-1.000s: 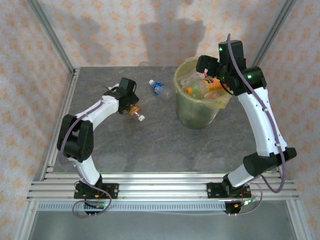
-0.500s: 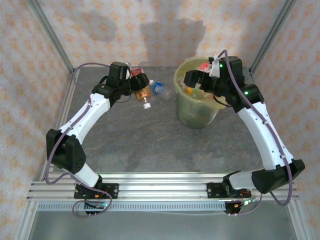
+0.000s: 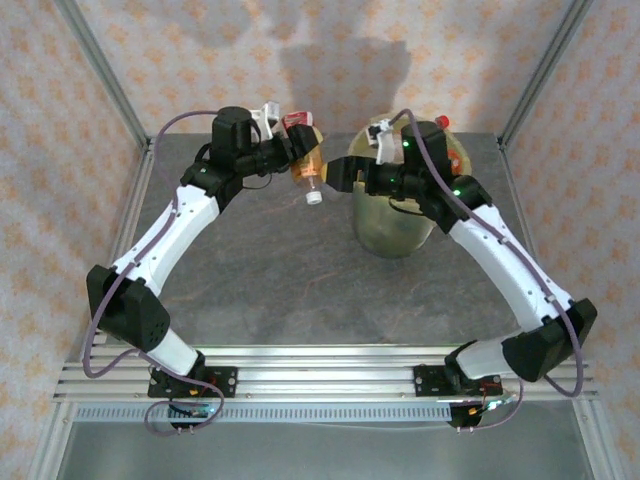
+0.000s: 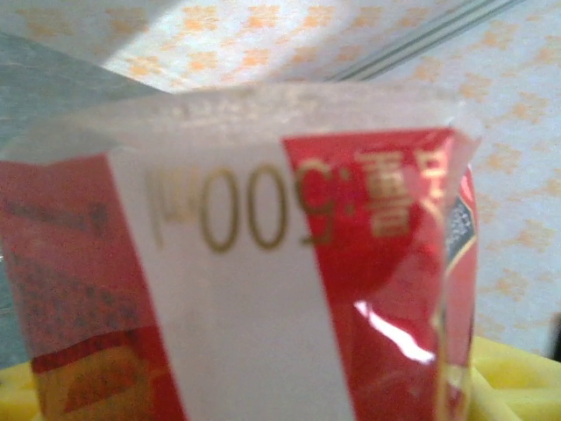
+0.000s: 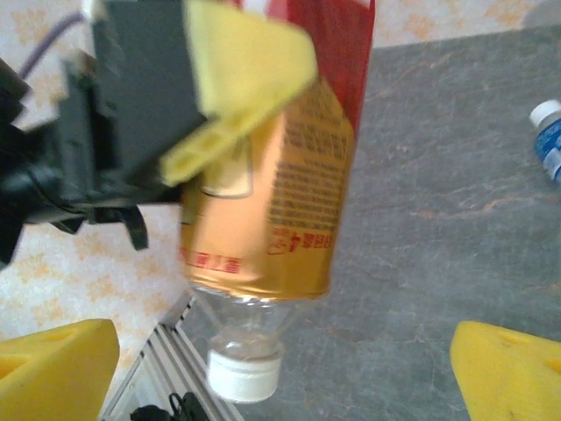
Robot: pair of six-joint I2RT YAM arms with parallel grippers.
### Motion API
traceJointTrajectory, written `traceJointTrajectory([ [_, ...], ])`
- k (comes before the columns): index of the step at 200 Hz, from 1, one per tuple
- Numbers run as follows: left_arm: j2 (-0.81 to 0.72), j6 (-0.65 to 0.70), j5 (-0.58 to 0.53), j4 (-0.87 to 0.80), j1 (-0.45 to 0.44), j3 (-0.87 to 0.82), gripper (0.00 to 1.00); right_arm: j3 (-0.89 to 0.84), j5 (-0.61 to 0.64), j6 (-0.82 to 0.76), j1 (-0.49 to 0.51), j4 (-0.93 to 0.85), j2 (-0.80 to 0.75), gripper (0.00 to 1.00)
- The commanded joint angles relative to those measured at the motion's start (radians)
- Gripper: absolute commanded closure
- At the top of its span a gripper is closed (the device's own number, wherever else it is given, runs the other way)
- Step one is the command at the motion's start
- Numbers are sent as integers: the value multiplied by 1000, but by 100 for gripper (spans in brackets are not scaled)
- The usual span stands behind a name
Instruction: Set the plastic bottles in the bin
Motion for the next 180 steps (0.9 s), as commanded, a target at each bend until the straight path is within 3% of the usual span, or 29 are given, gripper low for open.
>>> traceJointTrajectory([
  [1,-15,-75,73,81,-18,55,33,52,-5,-10,24,37,39,3],
  [95,9,-158,126,128,-60,84,31,111,0,4,60,89,101,8],
  [106,9,-161,132,129,-62,86,30,114,15,1,61,85,99,13],
  [136,6,-128,112,79,-63,102,21,135,67,-15,61,36,89,41],
  [163,3,-92,84,24,-59,135,1,155,166,-30,60,-55,74,46],
  [180,-5,-61,49,-21,-58,167,0,171,265,-29,60,-133,65,49],
])
